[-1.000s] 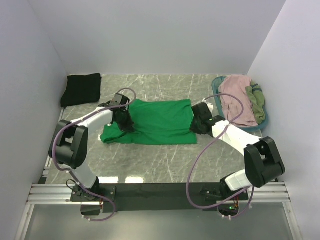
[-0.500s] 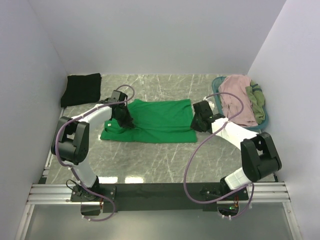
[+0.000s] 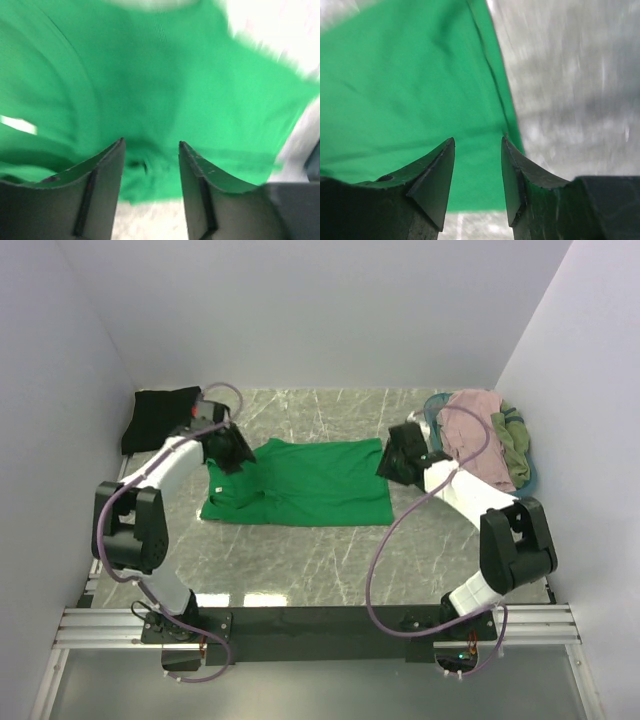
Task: Fold and stack the tank tops
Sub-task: Fold the tank top
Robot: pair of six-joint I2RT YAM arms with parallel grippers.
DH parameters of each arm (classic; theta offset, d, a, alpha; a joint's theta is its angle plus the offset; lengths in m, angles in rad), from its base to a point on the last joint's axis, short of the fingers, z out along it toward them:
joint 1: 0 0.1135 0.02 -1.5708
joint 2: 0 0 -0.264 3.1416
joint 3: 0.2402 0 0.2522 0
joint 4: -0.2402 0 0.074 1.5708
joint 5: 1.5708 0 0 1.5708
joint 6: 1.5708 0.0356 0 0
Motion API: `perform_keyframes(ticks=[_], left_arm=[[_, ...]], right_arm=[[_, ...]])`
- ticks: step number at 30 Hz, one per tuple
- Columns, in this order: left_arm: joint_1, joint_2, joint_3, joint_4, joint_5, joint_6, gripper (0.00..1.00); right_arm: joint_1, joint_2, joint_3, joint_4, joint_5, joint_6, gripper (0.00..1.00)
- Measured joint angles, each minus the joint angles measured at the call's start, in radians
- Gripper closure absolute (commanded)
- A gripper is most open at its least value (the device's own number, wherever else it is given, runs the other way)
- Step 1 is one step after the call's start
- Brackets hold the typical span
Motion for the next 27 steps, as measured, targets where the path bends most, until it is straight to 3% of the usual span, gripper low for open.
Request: perform_keyframes(ticks=[6,11,19,27], left_arm=[[0.143,0.016,0.134,-0.001,-0.153,-0.020,0.53],[0.201,0.139,0.230,0.003,-0.212,-0.018,0.51],[0.209,0.384,0.457,-0.016,-0.034,0.068,0.47],[0.135,0.430,0.535,0.041,0.076,0.121,0.48]], right_arm=[[-0.071,0.193,0.300,-0.005,-0.047,-0.076,0.53],[-0.108,0.402,0.512,-0.020,-0.097,-0.163,0.54],[-0.124,0.594,0.684,-0.122,-0.128,-0.246,0.52],[-0.134,0.610,0.720,-0.143,-0.141,-0.277,0.51]])
